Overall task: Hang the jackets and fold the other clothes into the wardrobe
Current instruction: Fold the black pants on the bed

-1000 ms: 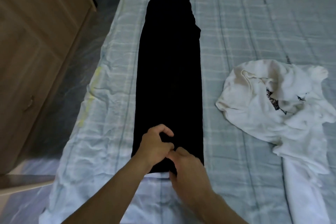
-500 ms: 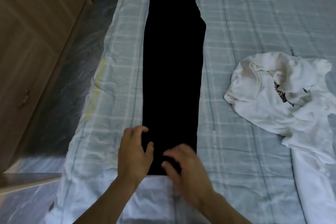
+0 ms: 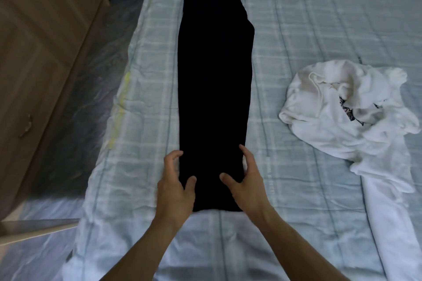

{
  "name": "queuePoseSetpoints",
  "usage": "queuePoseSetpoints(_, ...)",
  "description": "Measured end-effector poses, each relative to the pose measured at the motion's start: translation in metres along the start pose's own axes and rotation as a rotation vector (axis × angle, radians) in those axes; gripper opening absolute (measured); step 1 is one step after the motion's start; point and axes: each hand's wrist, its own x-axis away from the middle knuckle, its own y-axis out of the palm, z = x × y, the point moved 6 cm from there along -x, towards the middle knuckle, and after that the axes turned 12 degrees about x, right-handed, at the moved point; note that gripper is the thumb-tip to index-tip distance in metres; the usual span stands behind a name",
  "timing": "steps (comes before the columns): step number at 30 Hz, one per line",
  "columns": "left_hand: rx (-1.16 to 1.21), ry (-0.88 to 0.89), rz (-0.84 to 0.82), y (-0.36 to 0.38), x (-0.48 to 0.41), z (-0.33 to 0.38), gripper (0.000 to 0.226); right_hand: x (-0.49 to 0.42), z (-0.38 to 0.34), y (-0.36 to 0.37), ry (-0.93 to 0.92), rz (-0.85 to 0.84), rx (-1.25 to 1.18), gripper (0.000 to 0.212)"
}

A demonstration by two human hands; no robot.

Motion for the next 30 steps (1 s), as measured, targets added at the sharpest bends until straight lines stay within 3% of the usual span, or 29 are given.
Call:
queuePoseSetpoints(3,-0.021,0.122,-0.033,0.002,0.009,0.000,0.034,0.011,-0.005,-0.006,-0.076,0.062,-0.068,0.058)
queuePoseSetpoints(7,-0.020,0.108,-0.059,0.002,0.023,0.001,0.032,0.032,-0.004,-0.008,-0.019,0.054,-0.005,0.019)
queuePoseSetpoints(10,-0.044,0.101,-0.036,0.000,0.043,0.006,0.031,0.049,0.004,-0.010,0.069,0.033,0.008,0.019)
queuePoseSetpoints(15,-0.073,0.080,0.001,-0.007,0.093,-0.005,0.031,0.086,0.023,-0.005,0.062,-0.036,0.086,0.020)
queuePoseSetpoints(22,-0.135,-0.064,0.033,0.002,0.209,-0.057,0.034,0.185,0.086,0.000,0.052,-0.079,0.223,0.033)
queuePoseSetpoints(26,-0.120,-0.131,0.016,0.007,0.260,-0.069,0.036,0.227,0.112,-0.007,0.074,-0.166,0.241,0.028)
queuePoseSetpoints(28,-0.042,-0.186,0.005,0.005,0.266,-0.064,0.035,0.231,0.112,-0.015,0.103,-0.179,0.188,0.031)
queuePoseSetpoints(30,0.164,-0.260,0.016,0.000,0.264,-0.052,0.042,0.229,0.107,-0.025,0.179,-0.197,-0.052,0.039)
